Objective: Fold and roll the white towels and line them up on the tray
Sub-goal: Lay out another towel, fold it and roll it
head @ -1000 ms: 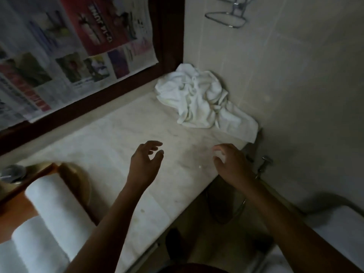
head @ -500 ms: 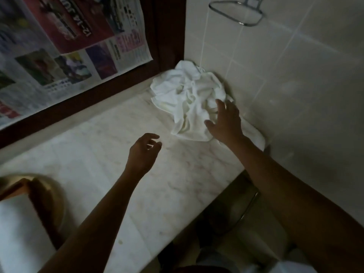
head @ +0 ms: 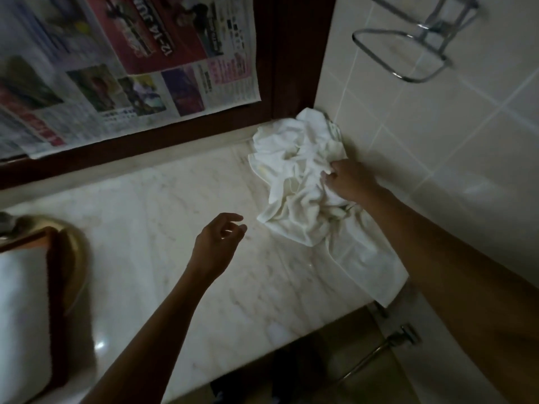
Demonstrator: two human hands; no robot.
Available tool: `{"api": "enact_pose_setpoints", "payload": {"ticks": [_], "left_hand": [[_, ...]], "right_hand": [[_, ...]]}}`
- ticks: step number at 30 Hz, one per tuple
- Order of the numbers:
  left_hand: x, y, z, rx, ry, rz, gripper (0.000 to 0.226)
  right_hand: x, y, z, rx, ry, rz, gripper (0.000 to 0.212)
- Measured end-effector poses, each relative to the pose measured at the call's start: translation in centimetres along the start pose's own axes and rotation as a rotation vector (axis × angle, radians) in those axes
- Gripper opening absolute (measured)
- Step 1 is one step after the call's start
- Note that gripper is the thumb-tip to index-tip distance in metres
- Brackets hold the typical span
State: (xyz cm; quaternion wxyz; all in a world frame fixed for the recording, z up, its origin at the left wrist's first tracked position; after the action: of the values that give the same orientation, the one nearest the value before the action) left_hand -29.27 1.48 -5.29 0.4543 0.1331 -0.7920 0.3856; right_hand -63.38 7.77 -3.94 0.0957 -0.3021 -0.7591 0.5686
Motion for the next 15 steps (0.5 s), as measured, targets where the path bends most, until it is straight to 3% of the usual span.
{"api": "enact_pose_setpoints", "payload": {"ticks": [5,7,10,12,15], "left_hand": [[1.4,0.9,-1.4,0.012,0.028,-0.067,0.026],[3.1,1.3,-1.5,0.004,0.083,-0.077,0.049],[7.9,2.0,-2.3,-0.040,0.227,-0.040,0.100],[10.9,1.9,-3.3,-0.033,0.382,-0.048,0.090],[11.6,-0.5,-5.8,0.105,0.362,-0.153,0.048]], "right_hand": [[-1.7,-5.8,-5.8,0.183,-0.127,0.269,0.032],[-4.2,-7.7,-9.2,0.169,-0.230,0.442,0.032],[-9.1,-7.6,-13.9,-0.046,-0.446,0.533,0.027],[-11.7,-7.4,-16.0,-0.120,-0.579,0.516,0.027],[-13.2,-8.4,-17.5,-0.174,-0.780,0.753,0.036]]}}
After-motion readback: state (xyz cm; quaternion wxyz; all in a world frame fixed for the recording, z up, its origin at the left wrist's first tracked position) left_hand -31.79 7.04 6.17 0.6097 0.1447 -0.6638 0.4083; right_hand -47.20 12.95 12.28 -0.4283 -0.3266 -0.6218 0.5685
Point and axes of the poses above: each hand's wrist, its own z-axis towards the middle knuckle, its own y-axis out of the palm, x = y × z, the point moved 7 cm from there along z, towards the middle knuckle, and after that the axes turned 13 degrees about -x, right-handed, at the moved point
